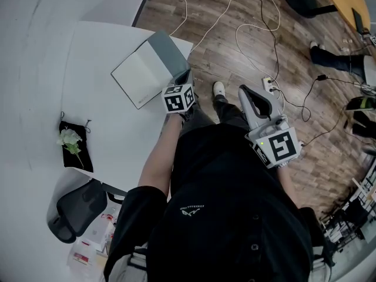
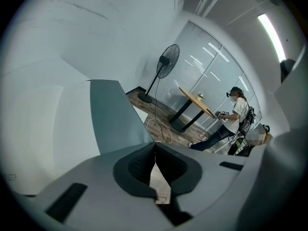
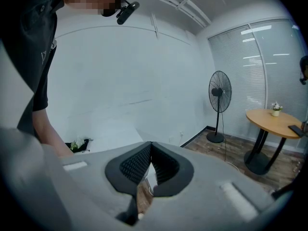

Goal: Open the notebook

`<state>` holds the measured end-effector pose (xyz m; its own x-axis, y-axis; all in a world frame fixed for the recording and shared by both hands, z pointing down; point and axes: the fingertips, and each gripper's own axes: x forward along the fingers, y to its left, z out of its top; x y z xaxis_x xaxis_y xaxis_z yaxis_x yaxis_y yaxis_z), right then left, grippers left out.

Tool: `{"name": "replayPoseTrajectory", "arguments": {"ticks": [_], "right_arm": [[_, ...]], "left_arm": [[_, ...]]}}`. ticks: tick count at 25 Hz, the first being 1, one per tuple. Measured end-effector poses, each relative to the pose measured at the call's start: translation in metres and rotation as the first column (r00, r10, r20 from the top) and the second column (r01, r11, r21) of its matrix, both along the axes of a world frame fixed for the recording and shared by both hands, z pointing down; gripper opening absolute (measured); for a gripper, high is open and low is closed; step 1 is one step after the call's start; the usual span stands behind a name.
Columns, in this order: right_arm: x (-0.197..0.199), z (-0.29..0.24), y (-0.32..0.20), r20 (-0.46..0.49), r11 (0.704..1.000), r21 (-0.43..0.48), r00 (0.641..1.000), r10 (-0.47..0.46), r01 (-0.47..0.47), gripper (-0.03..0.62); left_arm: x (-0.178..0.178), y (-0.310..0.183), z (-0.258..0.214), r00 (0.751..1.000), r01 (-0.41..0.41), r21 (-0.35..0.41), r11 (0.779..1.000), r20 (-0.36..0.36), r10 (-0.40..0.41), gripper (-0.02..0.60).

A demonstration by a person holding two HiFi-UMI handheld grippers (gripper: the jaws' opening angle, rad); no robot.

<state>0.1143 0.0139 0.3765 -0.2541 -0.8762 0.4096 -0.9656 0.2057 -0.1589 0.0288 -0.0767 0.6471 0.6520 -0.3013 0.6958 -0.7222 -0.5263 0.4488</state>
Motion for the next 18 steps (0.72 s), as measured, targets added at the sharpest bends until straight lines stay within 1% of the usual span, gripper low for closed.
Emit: {"name": "replayPoseTrajectory", "arguments": {"ticks": [3, 7, 18], "right_arm": [[0.002, 0.002, 0.002, -0.003, 1.000, -0.008, 1.000, 0.014, -0.014, 0.005], [0.005, 0.005, 0.006, -0.001, 0.998, -0.040, 0.998, 0.055, -0.055, 0.005], [0.010, 0.006, 0.011, -0.007, 0.998, -0.026, 0.998, 0.063, -0.063, 0.006]], "left_arm": [[0.000, 0.000, 0.007, 1.000, -0.002, -0.007, 1.000, 0.019, 0.002, 0.008], [0.000, 0.000, 0.015, 0.999, -0.011, -0.012, 1.000, 0.044, 0.012, 0.008], [0.004, 0.001, 0.026, 0.997, -0.021, -0.039, 0.999, 0.077, 0.024, 0.008]]}}
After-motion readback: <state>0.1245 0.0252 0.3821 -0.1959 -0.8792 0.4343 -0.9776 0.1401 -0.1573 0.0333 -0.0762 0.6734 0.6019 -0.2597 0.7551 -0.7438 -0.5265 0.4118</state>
